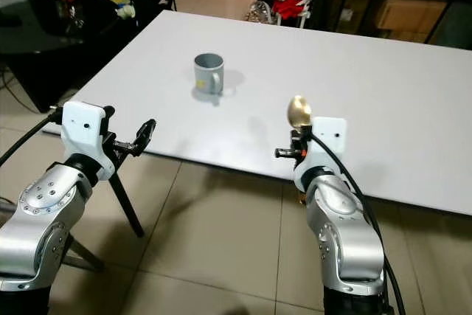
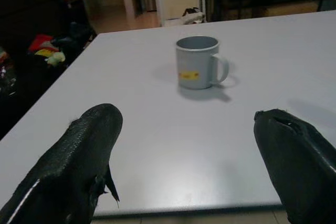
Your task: Setting the table
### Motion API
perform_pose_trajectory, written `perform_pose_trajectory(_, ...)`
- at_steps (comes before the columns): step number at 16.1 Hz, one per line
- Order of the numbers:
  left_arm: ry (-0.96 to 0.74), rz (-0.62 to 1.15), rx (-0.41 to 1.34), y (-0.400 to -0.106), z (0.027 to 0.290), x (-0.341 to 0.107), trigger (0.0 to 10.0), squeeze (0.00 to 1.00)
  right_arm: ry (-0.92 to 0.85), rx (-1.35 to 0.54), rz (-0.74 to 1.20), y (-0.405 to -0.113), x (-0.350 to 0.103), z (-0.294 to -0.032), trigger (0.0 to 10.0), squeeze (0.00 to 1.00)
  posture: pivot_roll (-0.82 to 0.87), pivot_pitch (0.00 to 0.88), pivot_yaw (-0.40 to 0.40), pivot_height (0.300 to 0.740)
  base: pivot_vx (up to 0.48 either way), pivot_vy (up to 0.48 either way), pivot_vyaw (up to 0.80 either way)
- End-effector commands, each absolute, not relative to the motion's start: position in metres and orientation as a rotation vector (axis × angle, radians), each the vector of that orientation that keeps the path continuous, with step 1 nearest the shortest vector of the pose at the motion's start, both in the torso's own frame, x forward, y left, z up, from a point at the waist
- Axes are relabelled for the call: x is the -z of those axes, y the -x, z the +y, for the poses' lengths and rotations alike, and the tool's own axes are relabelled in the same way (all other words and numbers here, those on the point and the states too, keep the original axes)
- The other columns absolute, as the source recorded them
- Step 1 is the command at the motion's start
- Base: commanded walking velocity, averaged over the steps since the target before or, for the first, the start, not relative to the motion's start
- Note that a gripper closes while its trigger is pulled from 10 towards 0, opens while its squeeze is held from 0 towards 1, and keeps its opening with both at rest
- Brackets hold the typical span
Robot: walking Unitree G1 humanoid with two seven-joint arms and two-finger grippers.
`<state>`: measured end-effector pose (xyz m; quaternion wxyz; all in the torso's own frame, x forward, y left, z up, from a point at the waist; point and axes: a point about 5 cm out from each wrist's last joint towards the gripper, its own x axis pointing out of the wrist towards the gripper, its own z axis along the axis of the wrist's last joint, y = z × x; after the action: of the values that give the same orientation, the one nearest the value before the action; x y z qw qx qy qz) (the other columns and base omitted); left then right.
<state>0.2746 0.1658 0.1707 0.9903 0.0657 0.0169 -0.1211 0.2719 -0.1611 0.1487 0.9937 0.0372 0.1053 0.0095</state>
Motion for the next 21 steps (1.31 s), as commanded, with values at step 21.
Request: perform_pose_trajectory(21,-0.102,0.049,0.369,-0.28,0.145,-0.165,10.0,0.0,0.008,0.01,0.169,-0.254,-0.154,-0.17,10.0,0.0,0.06,0.0,0.072,0.74,0.318,0.0,0.0)
